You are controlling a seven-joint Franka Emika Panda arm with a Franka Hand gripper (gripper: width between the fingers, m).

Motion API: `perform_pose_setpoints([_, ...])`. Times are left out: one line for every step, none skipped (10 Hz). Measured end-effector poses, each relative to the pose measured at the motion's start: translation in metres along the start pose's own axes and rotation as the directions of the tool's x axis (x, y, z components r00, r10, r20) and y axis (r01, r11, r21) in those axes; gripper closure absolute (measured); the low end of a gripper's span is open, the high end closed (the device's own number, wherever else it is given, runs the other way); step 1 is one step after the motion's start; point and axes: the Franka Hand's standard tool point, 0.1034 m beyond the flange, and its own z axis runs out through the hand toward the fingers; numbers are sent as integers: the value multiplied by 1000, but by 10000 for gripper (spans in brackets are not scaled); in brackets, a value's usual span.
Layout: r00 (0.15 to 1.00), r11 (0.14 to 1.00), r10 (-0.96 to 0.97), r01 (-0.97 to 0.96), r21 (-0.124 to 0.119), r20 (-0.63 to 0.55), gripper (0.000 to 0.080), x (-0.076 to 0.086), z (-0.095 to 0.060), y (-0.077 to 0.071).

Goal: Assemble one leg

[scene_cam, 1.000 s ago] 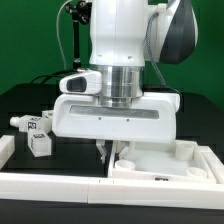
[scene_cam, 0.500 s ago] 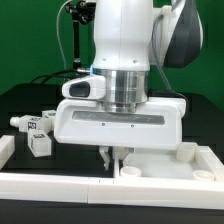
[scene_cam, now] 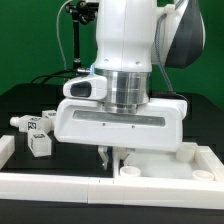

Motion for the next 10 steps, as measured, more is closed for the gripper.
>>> perform_pose_setpoints([1000,1000,0,0,0,0,561,0,0,0])
perform_pose_setpoints([1000,1000,0,0,0,-2,413,1,-2,0])
perform_pose_setpoints([999,999,-50,50,1,7,413,2,-14,6])
perform_pose_setpoints([997,997,-81,81,-3,1,240,-1,-30,20])
perform_pose_setpoints([997,997,-75,75,-3,13,240,-2,-42,30])
perform_pose_setpoints([996,996,-91,91,-2,15,169,-1,-46,33])
perform_pose_setpoints([990,991,-137,137,-2,18,155,-1,-45,33])
perform_pose_setpoints([975,975,-223,223,-1,18,155,-2,-44,33])
perform_pose_setpoints([960,960,-280,280,0,18,150,-2,-44,33])
perform_pose_setpoints([952,952,-307,307,0,18,150,-2,-44,33])
